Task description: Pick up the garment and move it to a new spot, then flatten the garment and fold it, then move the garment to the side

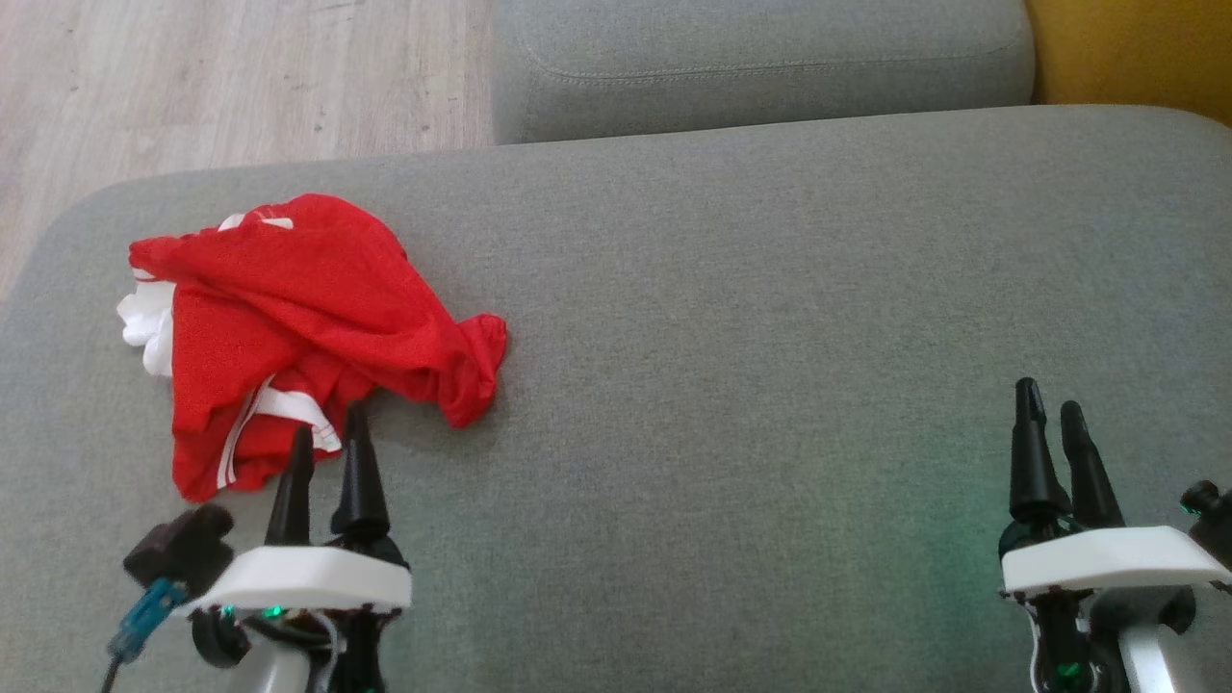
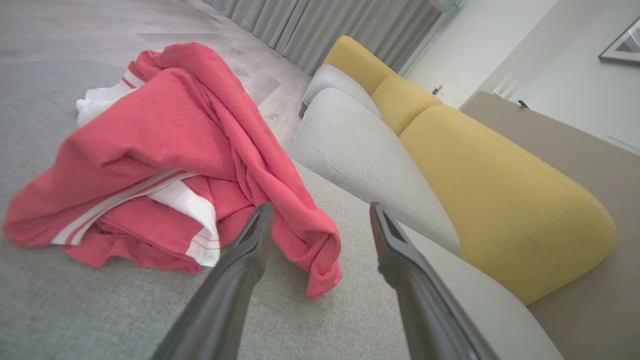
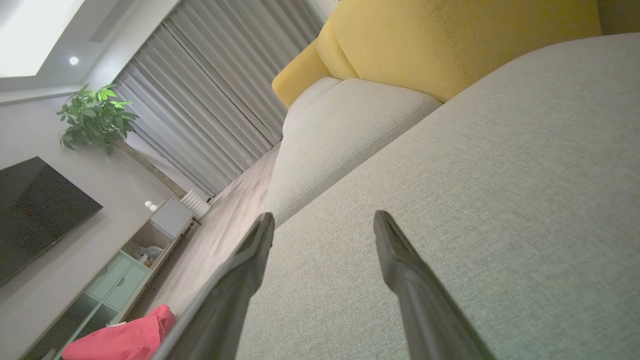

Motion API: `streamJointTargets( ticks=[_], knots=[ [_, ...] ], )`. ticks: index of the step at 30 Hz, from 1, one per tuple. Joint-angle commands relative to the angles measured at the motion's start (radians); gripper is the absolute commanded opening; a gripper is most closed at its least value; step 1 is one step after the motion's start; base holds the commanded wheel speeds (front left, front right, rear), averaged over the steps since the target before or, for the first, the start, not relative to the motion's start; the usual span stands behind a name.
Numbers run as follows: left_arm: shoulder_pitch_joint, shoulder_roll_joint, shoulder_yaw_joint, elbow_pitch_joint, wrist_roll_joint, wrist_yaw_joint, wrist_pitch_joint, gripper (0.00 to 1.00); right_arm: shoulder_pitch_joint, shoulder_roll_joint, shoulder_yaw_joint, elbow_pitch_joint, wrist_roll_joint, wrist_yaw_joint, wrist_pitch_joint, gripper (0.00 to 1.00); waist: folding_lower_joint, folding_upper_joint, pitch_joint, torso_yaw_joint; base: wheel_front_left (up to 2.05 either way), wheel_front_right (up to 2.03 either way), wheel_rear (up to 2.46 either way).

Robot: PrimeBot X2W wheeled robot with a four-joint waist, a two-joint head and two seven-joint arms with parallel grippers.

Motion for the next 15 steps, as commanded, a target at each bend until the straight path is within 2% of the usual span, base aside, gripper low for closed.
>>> streamJointTargets(
  ticks=[1, 15],
  knots=[
    [-0.055, 0.017, 0.009, -0.042, 0.027, 0.005, -0.010, 1.00, -0.044, -0.008, 0.015, -0.043, -0.029, 0.000, -0.011, 1.00, -0.0001, 0.0000, 0.000, 0.000, 0.00, 0.00, 0.00],
    [-0.106, 0.081, -0.142, -0.009, 0.216, 0.092, -0.048, 1.00, -0.044, -0.009, 0.044, -0.054, -0.229, 0.000, -0.049, 1.00, -0.0001, 0.0000, 0.003, -0.002, 0.00, 0.00, 0.00]
  ],
)
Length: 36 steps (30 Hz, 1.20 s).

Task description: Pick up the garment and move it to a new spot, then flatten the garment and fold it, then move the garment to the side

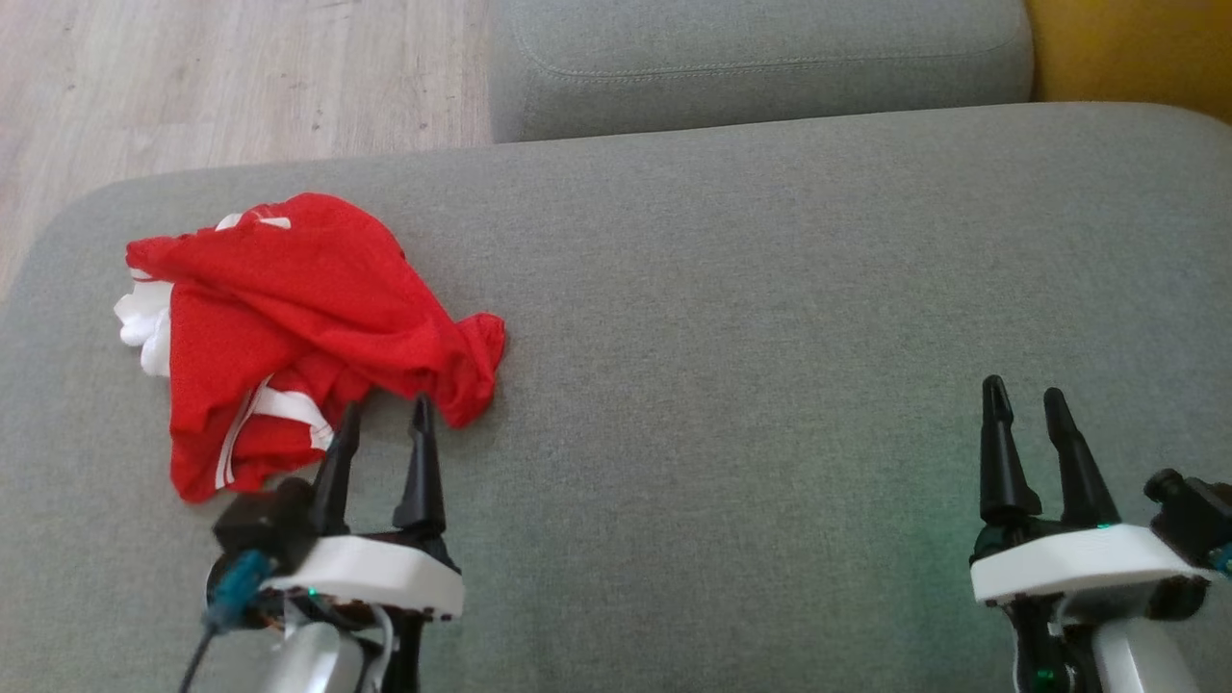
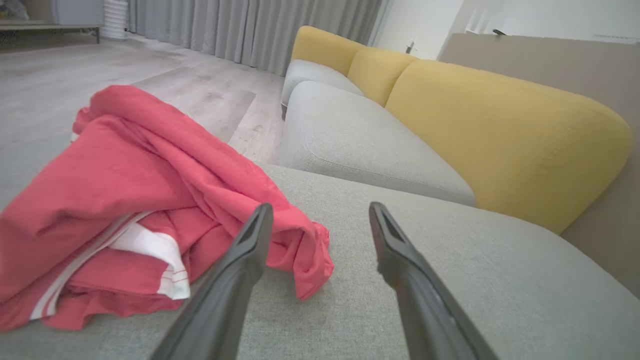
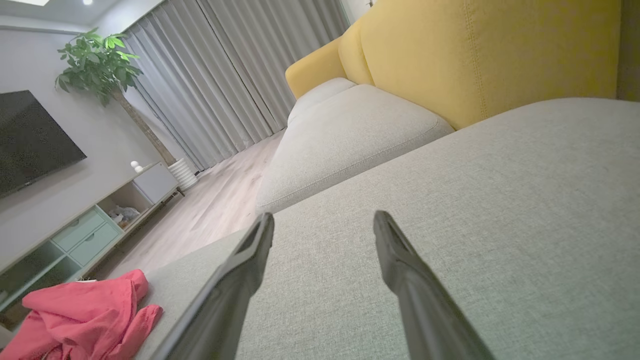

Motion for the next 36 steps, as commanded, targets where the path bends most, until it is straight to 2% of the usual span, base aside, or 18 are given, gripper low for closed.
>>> streamJointTargets(
  ticks=[1, 8, 28, 31, 36],
  knots=[
    [-0.056, 0.019, 0.011, -0.029, 0.027, 0.007, -0.015, 1.00, -0.044, -0.009, 0.017, -0.044, -0.028, 0.000, -0.017, 1.00, -0.0001, 0.0000, 0.000, 0.000, 0.00, 0.00, 0.00],
    [-0.095, 0.060, -0.089, 0.033, 0.143, 0.033, -0.038, 1.00, -0.044, -0.010, 0.030, -0.053, -0.173, -0.001, -0.041, 1.00, -0.0001, 0.0000, 0.003, -0.006, 0.00, 0.00, 0.00],
    [-0.204, 0.104, -0.301, 0.112, 0.416, 0.135, -0.098, 1.00, -0.050, -0.012, 0.061, -0.090, -0.520, -0.001, -0.100, 1.00, -0.0001, 0.0000, 0.023, -0.003, 0.00, 0.00, 0.00],
    [-0.205, 0.100, -0.305, 0.094, 0.411, 0.153, -0.107, 1.00, -0.049, -0.012, 0.064, -0.098, -0.541, -0.001, -0.108, 1.00, -0.0001, 0.0000, 0.024, -0.001, 0.00, 0.00, 0.00],
    [-0.173, 0.079, -0.249, 0.028, 0.327, 0.163, -0.122, 1.00, -0.044, -0.012, 0.050, -0.092, -0.478, -0.001, -0.123, 1.00, -0.0001, 0.0000, 0.025, 0.000, 0.00, 0.00, 0.00]
  ],
)
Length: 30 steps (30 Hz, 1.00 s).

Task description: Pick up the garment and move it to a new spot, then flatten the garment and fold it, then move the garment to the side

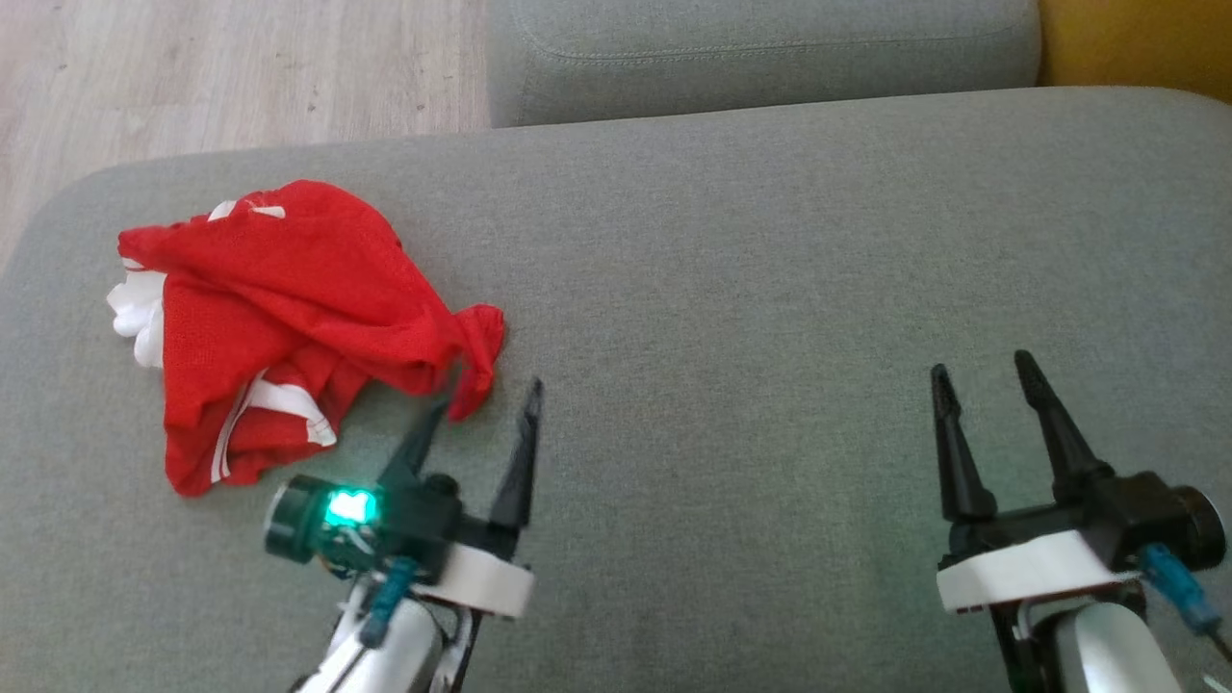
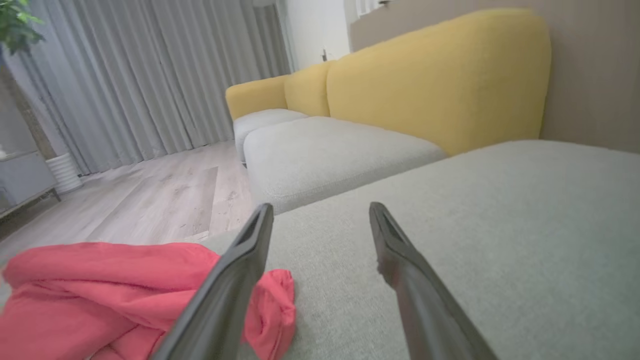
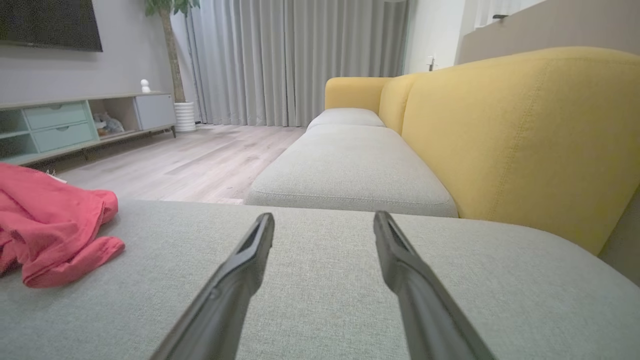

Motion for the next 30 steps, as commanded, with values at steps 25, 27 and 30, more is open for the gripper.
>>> streamJointTargets(
  ticks=[25, 27, 30],
  knots=[
    [0.122, -0.116, 0.287, -0.030, -0.001, -0.156, -0.047, 1.00, 0.001, -0.011, 0.009, 0.044, 0.161, -0.001, -0.049, 1.00, 0.0000, 0.0000, -0.020, 0.006, 0.00, 0.00, 0.00],
    [0.125, -0.121, 0.296, -0.025, 0.011, -0.164, -0.047, 1.00, 0.005, -0.011, 0.007, 0.042, 0.166, -0.001, -0.049, 1.00, 0.0000, 0.0000, -0.024, 0.018, 0.00, 0.00, 0.00],
    [0.129, -0.125, 0.311, -0.023, 0.026, -0.172, -0.047, 1.00, 0.007, -0.011, 0.013, 0.038, 0.169, -0.001, -0.049, 1.00, 0.0000, 0.0000, -0.026, 0.043, 0.00, 0.00, 0.00]
  ],
)
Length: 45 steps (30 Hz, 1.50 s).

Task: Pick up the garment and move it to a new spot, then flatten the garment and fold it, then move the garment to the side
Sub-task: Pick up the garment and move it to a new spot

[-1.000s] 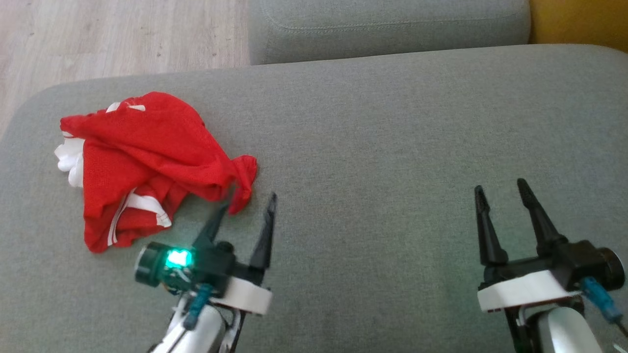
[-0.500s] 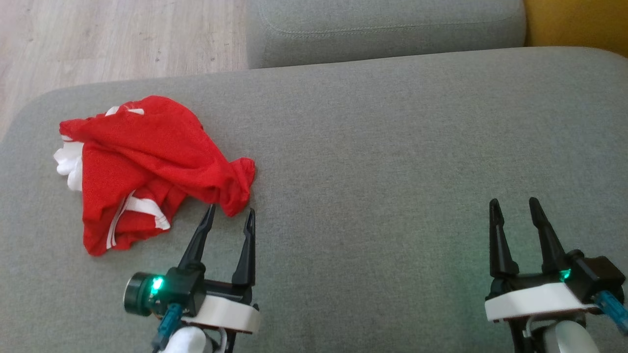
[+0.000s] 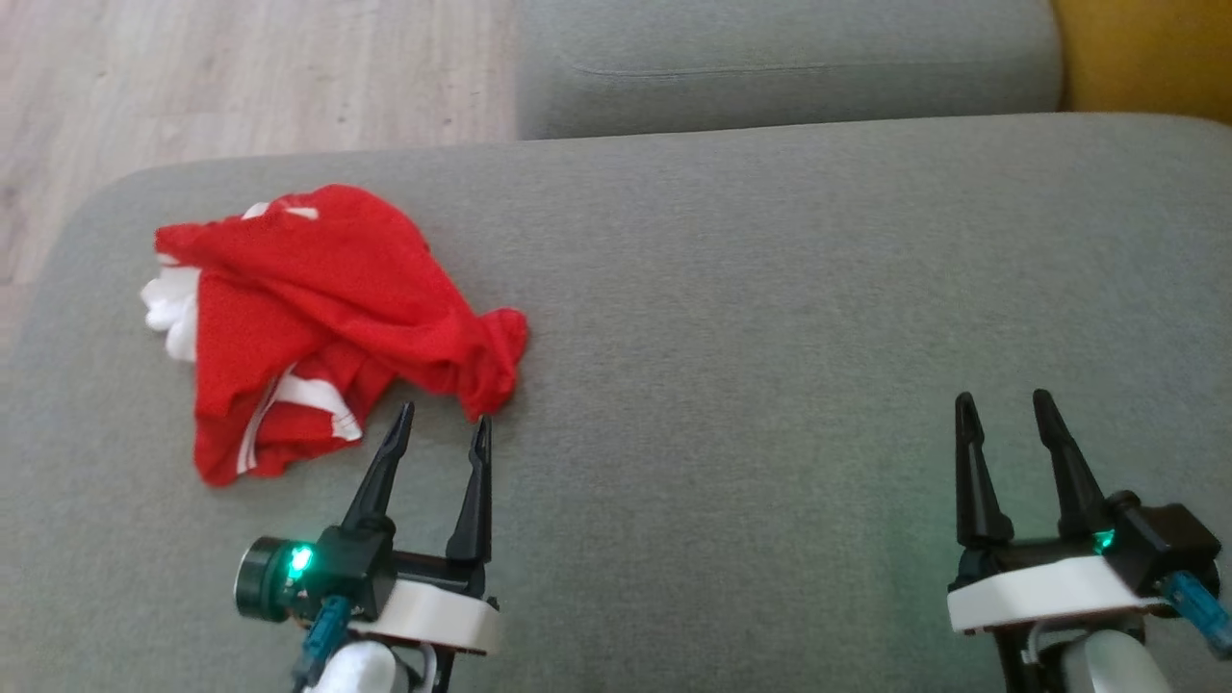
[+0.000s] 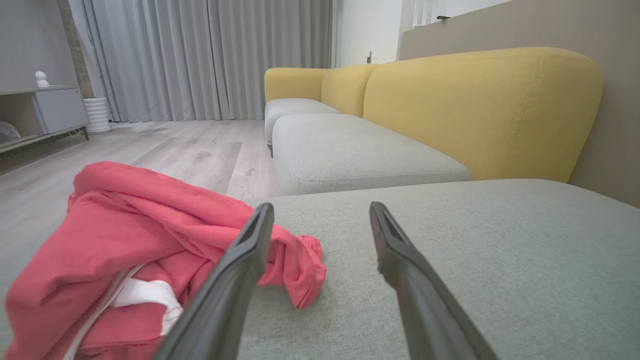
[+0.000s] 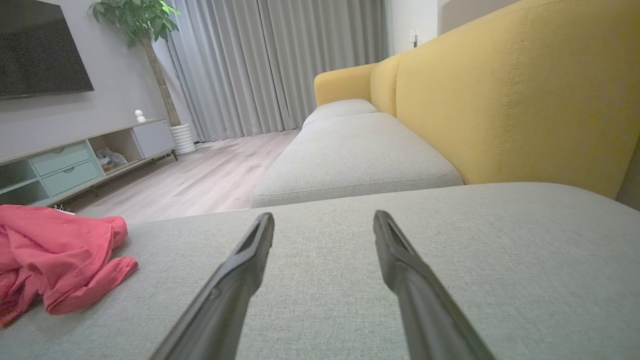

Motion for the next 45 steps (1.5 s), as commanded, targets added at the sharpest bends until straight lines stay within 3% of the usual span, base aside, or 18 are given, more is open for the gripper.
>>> streamJointTargets(
  ticks=[1, 29, 38, 45],
  knots=[
    [-0.019, -0.001, 0.046, -0.026, 0.014, -0.006, -0.009, 1.00, -0.021, -0.010, 0.032, -0.034, 0.003, -0.001, -0.011, 1.00, 0.0001, 0.0000, -0.003, 0.024, 0.00, 0.00, 0.00],
    [0.041, -0.023, 0.164, -0.033, 0.062, -0.040, -0.009, 1.00, 0.003, -0.010, 0.176, -0.019, 0.038, -0.001, -0.011, 1.00, 0.0001, 0.0000, -0.053, 0.296, 0.00, 0.00, 0.00],
    [0.027, -0.022, 0.179, -0.031, 0.080, -0.056, -0.009, 1.00, -0.002, -0.010, 0.198, -0.012, 0.047, -0.001, -0.011, 1.00, 0.0001, 0.0000, -0.032, 0.306, 0.00, 0.00, 0.00],
    [-0.133, 0.034, 0.169, 0.024, 0.099, -0.124, 0.004, 1.00, -0.044, -0.010, 0.186, -0.026, 0.033, -0.001, -0.011, 1.00, 0.0001, 0.0000, 0.058, 0.266, 0.00, 0.00, 0.00]
  ],
)
